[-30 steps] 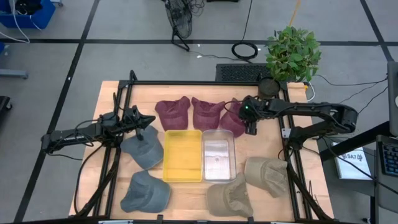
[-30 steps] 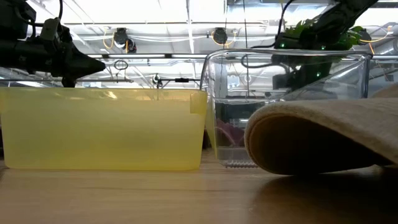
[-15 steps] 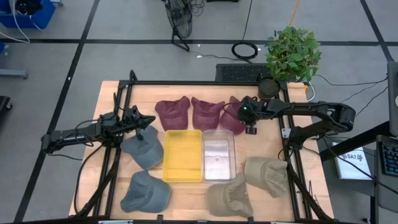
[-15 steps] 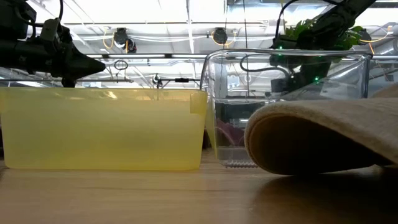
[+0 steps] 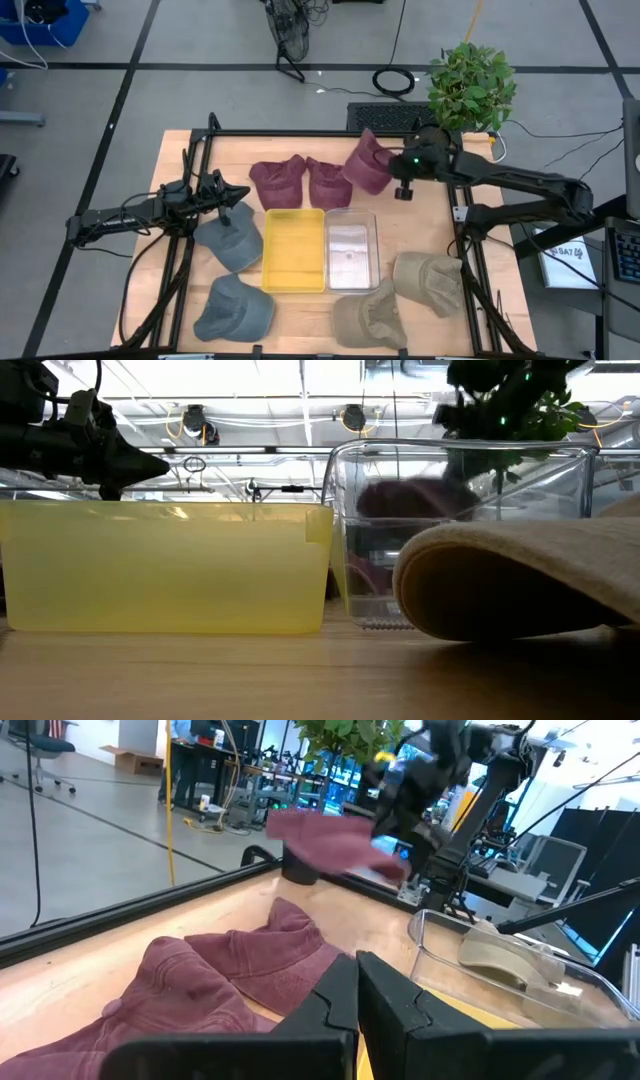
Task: Pick & Place hat
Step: Put the right red cap into the transparent bin
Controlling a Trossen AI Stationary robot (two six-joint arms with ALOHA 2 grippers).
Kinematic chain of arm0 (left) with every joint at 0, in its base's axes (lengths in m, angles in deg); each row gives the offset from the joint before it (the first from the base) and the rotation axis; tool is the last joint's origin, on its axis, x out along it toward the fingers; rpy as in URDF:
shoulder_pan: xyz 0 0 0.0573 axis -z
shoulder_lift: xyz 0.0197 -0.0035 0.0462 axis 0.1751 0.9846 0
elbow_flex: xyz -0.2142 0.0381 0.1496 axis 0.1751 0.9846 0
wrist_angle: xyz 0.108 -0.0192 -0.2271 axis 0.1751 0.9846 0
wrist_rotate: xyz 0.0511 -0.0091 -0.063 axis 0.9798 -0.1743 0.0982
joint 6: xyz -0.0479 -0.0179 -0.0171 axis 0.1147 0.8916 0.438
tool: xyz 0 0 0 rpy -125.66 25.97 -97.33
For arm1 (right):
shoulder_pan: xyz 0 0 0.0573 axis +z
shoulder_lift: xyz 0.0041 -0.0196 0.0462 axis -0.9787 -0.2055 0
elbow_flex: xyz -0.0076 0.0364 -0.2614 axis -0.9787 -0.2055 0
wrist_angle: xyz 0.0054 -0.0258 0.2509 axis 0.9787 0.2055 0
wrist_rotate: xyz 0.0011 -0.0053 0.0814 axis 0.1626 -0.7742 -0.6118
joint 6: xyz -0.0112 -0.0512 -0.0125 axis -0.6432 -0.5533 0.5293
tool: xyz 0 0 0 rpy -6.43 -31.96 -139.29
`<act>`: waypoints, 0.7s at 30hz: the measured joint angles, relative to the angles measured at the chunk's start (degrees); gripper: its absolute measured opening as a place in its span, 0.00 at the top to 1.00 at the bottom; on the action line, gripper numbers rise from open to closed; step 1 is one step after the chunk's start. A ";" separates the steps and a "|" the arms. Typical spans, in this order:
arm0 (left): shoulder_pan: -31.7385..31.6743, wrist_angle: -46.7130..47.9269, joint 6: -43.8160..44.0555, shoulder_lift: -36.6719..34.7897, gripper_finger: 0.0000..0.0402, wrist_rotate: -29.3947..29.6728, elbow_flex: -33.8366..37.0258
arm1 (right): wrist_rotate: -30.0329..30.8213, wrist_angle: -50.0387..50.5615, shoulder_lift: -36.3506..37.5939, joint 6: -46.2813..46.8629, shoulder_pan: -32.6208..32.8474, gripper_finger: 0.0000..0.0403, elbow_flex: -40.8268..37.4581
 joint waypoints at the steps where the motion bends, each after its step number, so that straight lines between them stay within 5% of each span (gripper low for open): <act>1: -0.01 0.00 0.02 0.00 0.98 0.01 0.01 | -0.02 0.30 0.85 -0.27 0.56 1.00 0.85; 13: -0.01 0.00 0.29 0.01 0.98 0.01 0.00 | -13.56 2.23 2.78 1.65 12.86 1.00 11.32; 21: 0.00 0.54 0.45 0.02 0.98 -0.01 0.02 | -8.91 2.74 -5.19 3.52 27.44 1.00 12.38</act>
